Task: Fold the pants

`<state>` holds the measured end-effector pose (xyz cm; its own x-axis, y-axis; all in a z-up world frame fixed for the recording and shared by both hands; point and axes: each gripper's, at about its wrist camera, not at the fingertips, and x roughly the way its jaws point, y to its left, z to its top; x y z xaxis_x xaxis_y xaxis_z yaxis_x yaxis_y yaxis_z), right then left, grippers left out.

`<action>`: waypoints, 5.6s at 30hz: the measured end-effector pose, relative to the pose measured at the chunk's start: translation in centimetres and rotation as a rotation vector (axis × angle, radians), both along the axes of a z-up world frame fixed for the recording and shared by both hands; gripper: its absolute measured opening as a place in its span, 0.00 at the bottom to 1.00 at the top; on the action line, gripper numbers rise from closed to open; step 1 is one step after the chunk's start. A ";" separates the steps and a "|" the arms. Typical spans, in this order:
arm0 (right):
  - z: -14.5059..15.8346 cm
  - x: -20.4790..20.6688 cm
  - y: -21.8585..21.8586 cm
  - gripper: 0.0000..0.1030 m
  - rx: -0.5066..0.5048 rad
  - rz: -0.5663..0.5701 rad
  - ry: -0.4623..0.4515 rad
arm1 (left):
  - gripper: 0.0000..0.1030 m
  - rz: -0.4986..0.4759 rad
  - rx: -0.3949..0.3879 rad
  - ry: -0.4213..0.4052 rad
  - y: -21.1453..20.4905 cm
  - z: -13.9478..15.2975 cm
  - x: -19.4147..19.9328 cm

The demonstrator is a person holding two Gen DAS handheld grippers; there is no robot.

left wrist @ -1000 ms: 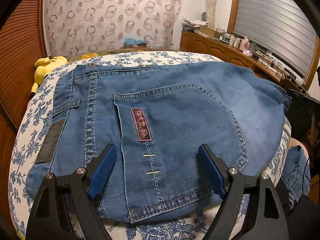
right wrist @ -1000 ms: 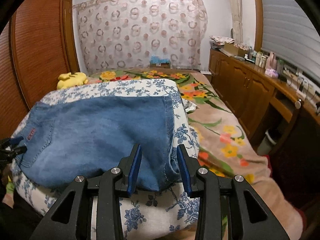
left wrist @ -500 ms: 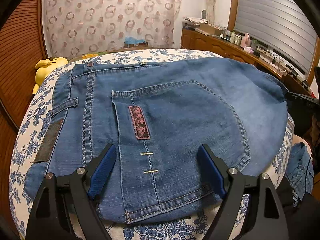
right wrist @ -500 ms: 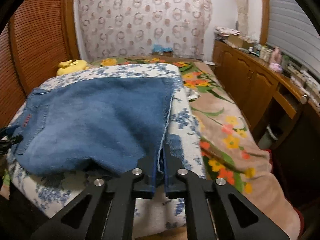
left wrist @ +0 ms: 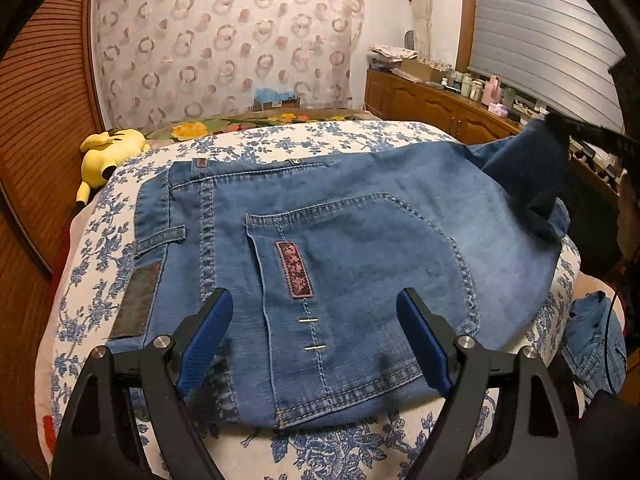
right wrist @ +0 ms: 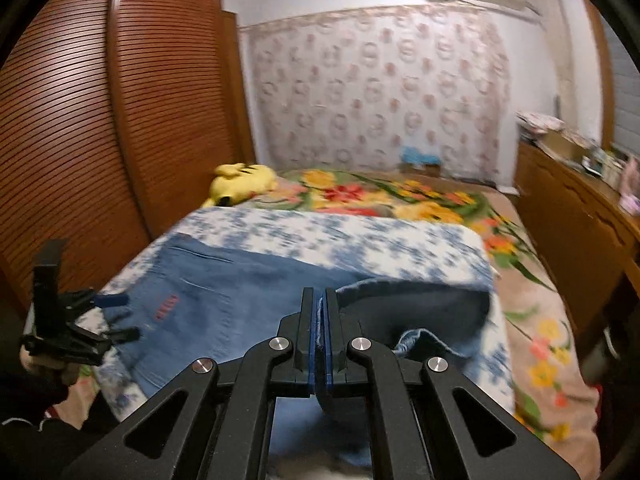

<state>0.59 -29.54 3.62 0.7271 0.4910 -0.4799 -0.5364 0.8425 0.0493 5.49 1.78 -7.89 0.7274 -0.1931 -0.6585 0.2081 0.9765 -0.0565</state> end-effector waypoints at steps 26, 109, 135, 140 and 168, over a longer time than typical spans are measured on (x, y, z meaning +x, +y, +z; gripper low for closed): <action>-0.6 6.2 7.8 0.11 -0.118 0.043 -0.027 | 0.82 0.065 -0.045 0.001 2.8 -0.3 -0.7; -0.3 5.8 16.8 0.50 -0.122 0.073 0.325 | 0.24 -0.015 -0.041 0.034 1.1 -1.7 3.0; 7.3 7.9 22.8 0.02 -0.032 0.273 0.090 | 0.07 0.096 -0.096 -0.191 6.5 5.0 -5.5; 6.5 10.5 26.0 0.02 -0.023 0.303 0.126 | 0.07 0.145 -0.109 -0.175 8.7 4.1 -6.1; 3.0 12.6 29.7 0.44 -0.146 0.351 0.077 | 0.07 0.185 -0.074 -0.032 10.8 -0.4 -5.9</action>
<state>13.18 0.16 6.65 0.4865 0.6259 -0.6096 -0.7926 0.6097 -0.0065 -0.41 12.58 -8.28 0.7751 -0.1012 -0.6237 0.0281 0.9916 -0.1259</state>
